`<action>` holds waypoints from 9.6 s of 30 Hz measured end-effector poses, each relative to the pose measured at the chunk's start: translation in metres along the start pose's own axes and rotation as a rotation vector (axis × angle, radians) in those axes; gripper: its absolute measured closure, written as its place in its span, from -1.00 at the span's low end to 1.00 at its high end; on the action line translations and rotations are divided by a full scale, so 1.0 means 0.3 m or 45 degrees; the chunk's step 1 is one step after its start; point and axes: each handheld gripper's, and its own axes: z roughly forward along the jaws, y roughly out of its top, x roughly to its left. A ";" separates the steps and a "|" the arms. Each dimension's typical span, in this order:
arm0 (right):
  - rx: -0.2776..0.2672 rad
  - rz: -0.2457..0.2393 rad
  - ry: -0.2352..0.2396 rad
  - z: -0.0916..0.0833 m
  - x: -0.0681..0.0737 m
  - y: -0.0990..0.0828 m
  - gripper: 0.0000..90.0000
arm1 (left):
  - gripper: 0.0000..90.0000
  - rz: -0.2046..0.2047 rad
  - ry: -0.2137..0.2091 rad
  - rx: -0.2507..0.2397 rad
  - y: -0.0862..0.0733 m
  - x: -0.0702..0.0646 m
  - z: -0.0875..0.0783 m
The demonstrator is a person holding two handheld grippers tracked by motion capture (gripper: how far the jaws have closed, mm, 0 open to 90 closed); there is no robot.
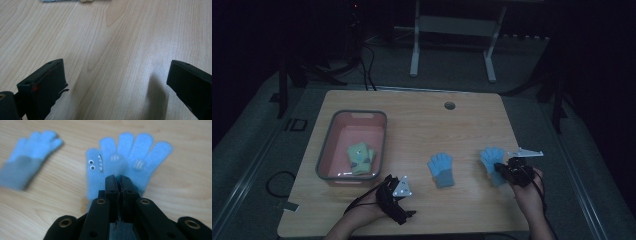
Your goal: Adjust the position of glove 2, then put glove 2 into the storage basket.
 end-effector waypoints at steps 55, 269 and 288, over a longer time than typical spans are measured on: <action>0.014 -0.168 0.024 0.178 0.093 0.035 0.49 | -0.95 0.010 -0.018 0.001 0.003 -0.008 -0.001; 0.028 -0.255 0.621 0.329 0.351 0.266 0.74 | 0.68 0.298 0.022 0.029 0.342 0.080 0.047; -0.054 -0.314 0.675 0.261 0.443 0.389 0.74 | 0.68 0.344 0.076 0.046 0.347 0.115 -0.107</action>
